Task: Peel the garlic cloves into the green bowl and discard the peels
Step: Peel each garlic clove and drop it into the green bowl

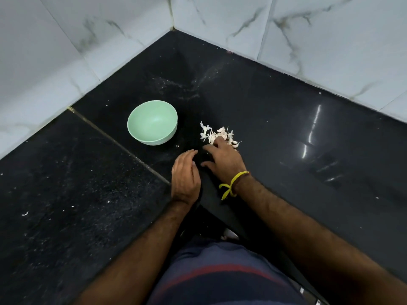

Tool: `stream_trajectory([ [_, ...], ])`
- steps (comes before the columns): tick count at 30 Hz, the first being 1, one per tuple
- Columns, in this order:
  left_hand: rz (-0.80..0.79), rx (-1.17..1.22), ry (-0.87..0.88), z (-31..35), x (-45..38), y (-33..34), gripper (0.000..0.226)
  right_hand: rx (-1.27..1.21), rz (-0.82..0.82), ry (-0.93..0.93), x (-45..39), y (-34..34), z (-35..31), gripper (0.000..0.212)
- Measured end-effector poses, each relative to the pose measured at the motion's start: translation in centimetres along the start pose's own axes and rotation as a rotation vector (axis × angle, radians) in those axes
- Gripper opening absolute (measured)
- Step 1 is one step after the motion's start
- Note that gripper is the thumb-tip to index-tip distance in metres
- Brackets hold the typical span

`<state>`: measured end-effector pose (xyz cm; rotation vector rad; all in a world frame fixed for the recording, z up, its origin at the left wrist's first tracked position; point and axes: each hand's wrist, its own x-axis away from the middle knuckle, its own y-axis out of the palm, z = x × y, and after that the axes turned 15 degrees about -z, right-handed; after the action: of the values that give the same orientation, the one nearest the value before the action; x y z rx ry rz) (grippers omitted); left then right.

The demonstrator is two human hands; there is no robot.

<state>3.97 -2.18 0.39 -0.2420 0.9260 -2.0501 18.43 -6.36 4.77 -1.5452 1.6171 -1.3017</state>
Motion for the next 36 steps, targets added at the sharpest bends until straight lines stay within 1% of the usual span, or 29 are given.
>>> stream_trajectory([
  [1, -0.02, -0.009, -0.006, 0.0, -0.1, 0.0, 0.043, -0.038, 0.002, 0.004, 0.0, 0.6, 0.2, 0.051],
  [2, -0.048, -0.029, 0.0, 0.1, -0.3, 0.1, 0.044, -0.083, 0.036, 0.012, -0.4, 0.9, 0.7, 0.048],
  [4, -0.099, -0.069, 0.019, 0.3, -0.4, 0.4, 0.045, -0.135, 0.126, -0.002, -1.5, 1.1, 1.9, 0.035],
  [6, -0.113, -0.081, 0.024, 0.1, -0.3, 0.5, 0.046, -0.126, 0.183, -0.057, -2.4, 0.7, 2.7, 0.026],
  [8, -0.104, -0.083, 0.021, 0.1, -0.2, 0.4, 0.046, -0.048, 0.215, -0.054, -2.7, -0.3, 2.4, 0.025],
  [10, -0.102, -0.09, 0.011, 0.1, -0.4, 0.4, 0.046, 0.033, 0.137, 0.05, -3.0, -1.2, 1.7, 0.033],
  [12, -0.105, -0.09, 0.005, 0.2, -0.4, 0.4, 0.046, 0.056, -0.011, 0.108, -3.3, -1.4, 1.5, 0.037],
  [13, -0.104, -0.087, 0.005, 0.2, -0.4, 0.4, 0.046, 0.037, -0.048, 0.101, -3.4, -1.3, 1.6, 0.034],
  [14, -0.102, -0.083, 0.007, 0.2, -0.3, 0.3, 0.046, 0.019, -0.049, 0.083, -3.5, -1.3, 1.9, 0.027],
  [16, -0.102, -0.079, 0.004, 0.2, -0.4, 0.3, 0.046, 0.011, -0.027, 0.076, -3.4, -1.3, 2.4, 0.015],
  [23, -0.114, -0.095, -0.019, 0.6, -0.4, 0.3, 0.047, -0.048, 0.06, 0.084, -3.0, -2.5, 2.4, 0.016],
  [27, -0.122, -0.092, -0.036, 0.6, -0.3, 0.3, 0.047, -0.114, 0.105, 0.13, -2.7, -3.1, 2.2, 0.014],
  [32, -0.128, -0.095, -0.051, 0.8, -0.3, 0.1, 0.048, -0.102, 0.112, 0.198, -2.4, -3.4, 2.0, 0.013],
  [36, -0.124, -0.097, -0.053, 0.9, -0.2, 0.0, 0.048, -0.146, 0.188, 0.211, -2.1, -3.9, 1.7, 0.017],
])
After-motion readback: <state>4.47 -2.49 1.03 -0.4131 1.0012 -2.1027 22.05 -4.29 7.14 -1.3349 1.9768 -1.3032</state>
